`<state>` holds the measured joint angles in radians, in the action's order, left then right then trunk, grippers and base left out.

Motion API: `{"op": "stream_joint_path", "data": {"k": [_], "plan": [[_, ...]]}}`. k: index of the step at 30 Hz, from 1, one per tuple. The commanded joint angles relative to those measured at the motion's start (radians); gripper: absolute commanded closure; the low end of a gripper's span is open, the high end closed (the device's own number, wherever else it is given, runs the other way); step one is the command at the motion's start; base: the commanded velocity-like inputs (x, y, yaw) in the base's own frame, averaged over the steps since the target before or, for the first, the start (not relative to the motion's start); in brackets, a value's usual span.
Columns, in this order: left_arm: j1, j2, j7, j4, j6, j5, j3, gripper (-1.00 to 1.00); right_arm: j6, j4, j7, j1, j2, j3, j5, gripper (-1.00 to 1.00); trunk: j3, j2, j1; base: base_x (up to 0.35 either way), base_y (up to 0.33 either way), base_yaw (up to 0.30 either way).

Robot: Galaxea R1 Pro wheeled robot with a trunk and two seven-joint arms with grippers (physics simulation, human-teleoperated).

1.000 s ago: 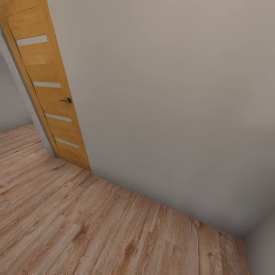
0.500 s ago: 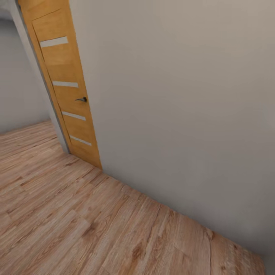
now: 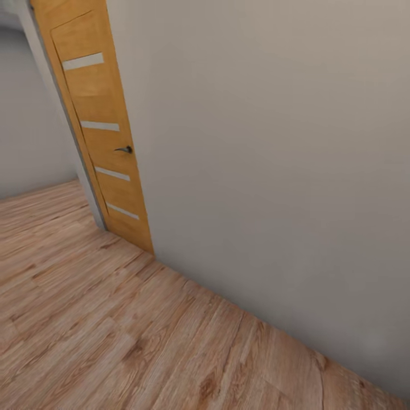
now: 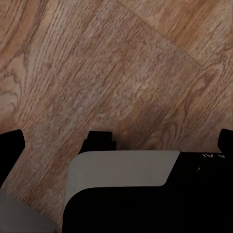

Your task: Move the two storage containers from the living room to the garage. In the garage, place one container on the floor and stack the other container on top of it (either order is fine).

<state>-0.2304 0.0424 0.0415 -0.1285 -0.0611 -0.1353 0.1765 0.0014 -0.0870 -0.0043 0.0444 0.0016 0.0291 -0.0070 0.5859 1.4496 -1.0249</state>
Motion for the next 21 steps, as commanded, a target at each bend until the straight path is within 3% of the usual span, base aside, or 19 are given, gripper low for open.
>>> {"op": "stream_joint_path", "data": {"k": [1,10,21], "plan": [[-0.001,0.001,0.003,0.001,-0.004,-0.01,0.008,-1.0,0.0,0.0,0.0,0.0,0.0,0.003,-0.001,-1.0,0.001,0.0,0.0,0.086,0.0,0.196],[-0.001,0.001,0.003,0.001,-0.002,-0.01,0.007,-1.0,0.0,0.0,-0.001,0.0,0.0,0.003,-0.001,-1.0,0.001,0.0,0.0,0.116,0.0,0.234],[-0.001,0.001,0.003,0.001,-0.002,-0.01,0.008,-1.0,0.0,0.001,-0.002,0.0,0.0,0.003,-0.001,-1.0,0.001,0.0,0.0,0.259,0.0,0.253]]}}
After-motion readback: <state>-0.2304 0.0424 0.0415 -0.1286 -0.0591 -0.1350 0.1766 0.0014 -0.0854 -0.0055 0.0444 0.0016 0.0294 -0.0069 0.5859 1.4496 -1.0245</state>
